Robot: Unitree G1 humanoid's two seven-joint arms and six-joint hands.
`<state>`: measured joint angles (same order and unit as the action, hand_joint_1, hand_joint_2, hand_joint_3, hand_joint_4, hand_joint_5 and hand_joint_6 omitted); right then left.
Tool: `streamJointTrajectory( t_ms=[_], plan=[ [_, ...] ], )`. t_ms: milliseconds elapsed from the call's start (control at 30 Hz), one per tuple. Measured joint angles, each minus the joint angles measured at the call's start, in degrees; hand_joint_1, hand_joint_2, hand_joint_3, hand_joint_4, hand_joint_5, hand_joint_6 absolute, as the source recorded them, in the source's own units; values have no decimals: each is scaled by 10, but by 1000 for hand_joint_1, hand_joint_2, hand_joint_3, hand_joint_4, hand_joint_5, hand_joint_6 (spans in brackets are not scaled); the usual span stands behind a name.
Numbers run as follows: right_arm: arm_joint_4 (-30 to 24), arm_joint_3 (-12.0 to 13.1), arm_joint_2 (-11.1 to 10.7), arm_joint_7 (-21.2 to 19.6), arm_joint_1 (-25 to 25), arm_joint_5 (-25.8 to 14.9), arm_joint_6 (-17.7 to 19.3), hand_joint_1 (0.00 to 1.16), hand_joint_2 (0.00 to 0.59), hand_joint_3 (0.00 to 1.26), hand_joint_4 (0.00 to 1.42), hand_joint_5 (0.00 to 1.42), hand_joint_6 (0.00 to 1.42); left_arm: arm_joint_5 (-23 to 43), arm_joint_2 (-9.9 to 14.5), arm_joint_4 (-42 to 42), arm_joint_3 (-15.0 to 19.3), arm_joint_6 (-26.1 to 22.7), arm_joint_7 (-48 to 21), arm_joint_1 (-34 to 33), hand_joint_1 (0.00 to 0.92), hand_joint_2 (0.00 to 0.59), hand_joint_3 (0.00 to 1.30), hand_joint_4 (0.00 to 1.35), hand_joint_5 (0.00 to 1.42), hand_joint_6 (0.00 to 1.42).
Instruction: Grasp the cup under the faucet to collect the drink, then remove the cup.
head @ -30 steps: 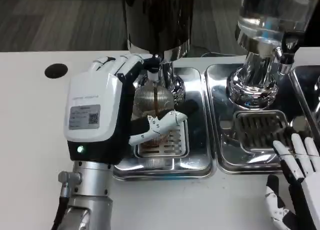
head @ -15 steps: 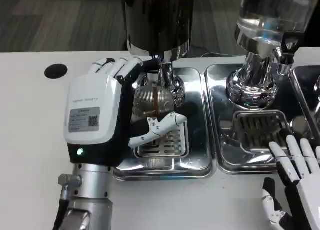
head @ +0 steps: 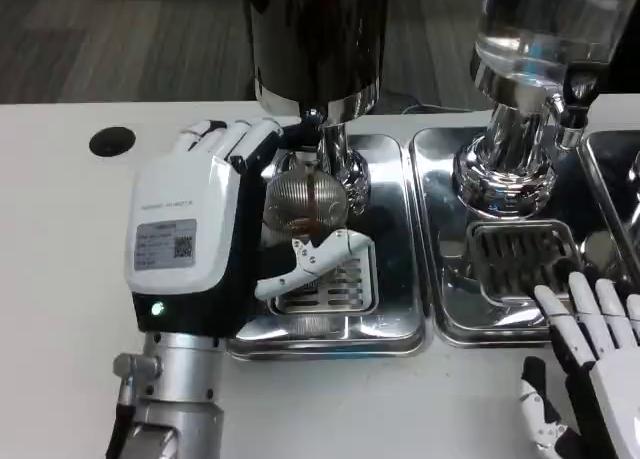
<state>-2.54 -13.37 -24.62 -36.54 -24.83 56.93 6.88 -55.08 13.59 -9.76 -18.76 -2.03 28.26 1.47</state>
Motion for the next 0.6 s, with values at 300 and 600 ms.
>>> streamJointTrajectory(
  t_ms=[300, 600],
  plan=[
    [0, -4, 1, 0, 0, 1, -2, 179, 555, 134, 0, 0, 0, -12, 0, -3, 0, 0, 0, 4, 0, 66, 485, 426, 490, 313],
    [0, -7, 1, 0, 0, 0, -3, 178, 555, 134, 0, 0, 0, -16, 0, -3, 1, 0, 0, 7, 0, 62, 485, 426, 491, 313]
  ],
)
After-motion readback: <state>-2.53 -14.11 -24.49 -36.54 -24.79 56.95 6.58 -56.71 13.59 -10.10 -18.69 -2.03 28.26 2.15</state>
